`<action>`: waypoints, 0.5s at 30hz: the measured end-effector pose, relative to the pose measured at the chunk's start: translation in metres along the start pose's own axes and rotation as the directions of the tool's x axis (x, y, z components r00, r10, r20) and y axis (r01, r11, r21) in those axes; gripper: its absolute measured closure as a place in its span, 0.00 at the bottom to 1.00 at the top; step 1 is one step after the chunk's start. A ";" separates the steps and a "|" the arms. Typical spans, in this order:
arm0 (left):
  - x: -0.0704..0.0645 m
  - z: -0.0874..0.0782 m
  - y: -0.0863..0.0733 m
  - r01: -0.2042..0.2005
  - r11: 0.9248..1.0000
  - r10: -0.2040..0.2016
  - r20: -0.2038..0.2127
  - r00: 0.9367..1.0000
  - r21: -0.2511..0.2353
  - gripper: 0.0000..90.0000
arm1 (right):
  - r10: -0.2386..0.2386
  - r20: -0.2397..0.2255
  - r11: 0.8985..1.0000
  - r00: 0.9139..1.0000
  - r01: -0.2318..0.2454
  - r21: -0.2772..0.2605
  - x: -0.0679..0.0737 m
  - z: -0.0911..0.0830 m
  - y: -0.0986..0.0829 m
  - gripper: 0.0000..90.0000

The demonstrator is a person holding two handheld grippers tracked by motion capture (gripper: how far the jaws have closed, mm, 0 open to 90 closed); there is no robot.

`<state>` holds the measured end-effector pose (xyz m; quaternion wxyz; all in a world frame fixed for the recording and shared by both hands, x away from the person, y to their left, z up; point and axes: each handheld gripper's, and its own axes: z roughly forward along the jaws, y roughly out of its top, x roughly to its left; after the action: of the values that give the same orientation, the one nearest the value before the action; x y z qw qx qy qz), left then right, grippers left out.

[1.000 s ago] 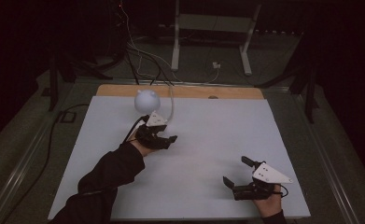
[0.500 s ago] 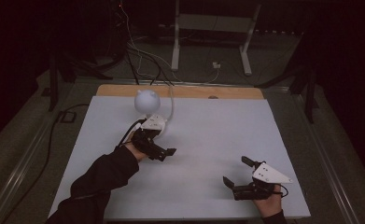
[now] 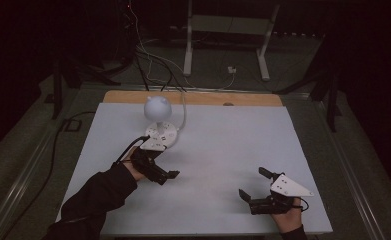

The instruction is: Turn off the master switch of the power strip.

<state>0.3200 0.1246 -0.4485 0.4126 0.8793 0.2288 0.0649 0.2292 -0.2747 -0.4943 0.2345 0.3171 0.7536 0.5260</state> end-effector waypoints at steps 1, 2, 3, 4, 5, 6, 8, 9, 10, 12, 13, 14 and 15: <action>0.000 -0.002 -0.003 0.005 1.000 -0.005 0.001 1.000 -0.001 0.00 | 0.002 -0.001 1.000 1.000 -0.002 0.001 0.000 0.000 0.000 0.00; -0.001 -0.003 -0.005 0.004 1.000 -0.004 -0.003 1.000 0.006 0.00 | 0.001 0.000 1.000 1.000 -0.001 0.003 0.000 0.000 0.000 0.00; -0.001 -0.005 -0.008 0.002 1.000 -0.002 0.000 1.000 0.007 0.00 | 0.000 0.001 1.000 1.000 0.000 0.002 0.000 0.000 0.000 0.00; -0.002 -0.006 -0.011 0.010 1.000 -0.010 0.004 1.000 0.006 0.00 | 0.000 0.001 1.000 1.000 0.000 0.001 0.000 0.000 0.000 0.00; -0.002 -0.007 -0.014 0.010 1.000 -0.010 0.008 1.000 0.012 0.00 | 0.000 0.002 1.000 1.000 0.000 0.002 0.000 0.000 0.000 0.00; -0.004 -0.007 -0.017 0.012 1.000 -0.012 0.010 1.000 0.015 0.00 | 0.001 0.002 1.000 1.000 -0.001 0.003 0.000 0.000 0.000 0.00; -0.006 -0.007 -0.023 0.012 1.000 -0.012 0.014 1.000 0.023 0.00 | 0.000 0.002 1.000 1.000 0.000 0.005 0.000 0.000 0.000 0.00; -0.007 -0.008 -0.026 0.011 1.000 -0.012 0.015 1.000 0.028 0.00 | 0.001 0.002 1.000 1.000 -0.001 0.003 0.001 0.001 0.000 0.00; -0.008 -0.008 -0.029 0.015 0.999 -0.015 0.020 1.000 0.028 0.00 | 0.001 0.001 1.000 1.000 -0.001 0.004 0.001 0.001 0.000 0.00; -0.010 -0.010 -0.034 0.012 1.000 -0.013 0.026 1.000 0.028 0.00 | 0.000 0.001 1.000 1.000 0.000 0.007 0.000 0.001 -0.001 0.00; -0.012 -0.011 -0.036 0.011 1.000 -0.012 0.027 1.000 0.026 0.00 | 0.001 0.001 1.000 1.000 -0.001 0.009 0.000 0.001 -0.001 0.00; -0.013 -0.012 -0.038 0.012 1.000 -0.013 0.025 1.000 0.024 0.00 | -0.002 0.002 1.000 1.000 0.002 0.009 0.000 0.001 -0.001 0.00; -0.013 -0.013 -0.040 0.009 1.000 -0.010 0.024 1.000 0.024 0.00 | -0.002 0.001 1.000 1.000 0.002 0.007 0.000 0.001 0.000 0.00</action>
<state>0.2901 0.1500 -0.4694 0.4052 0.8837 0.2287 0.0498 0.2298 -0.2736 -0.4952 0.2343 0.3175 0.7557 0.5227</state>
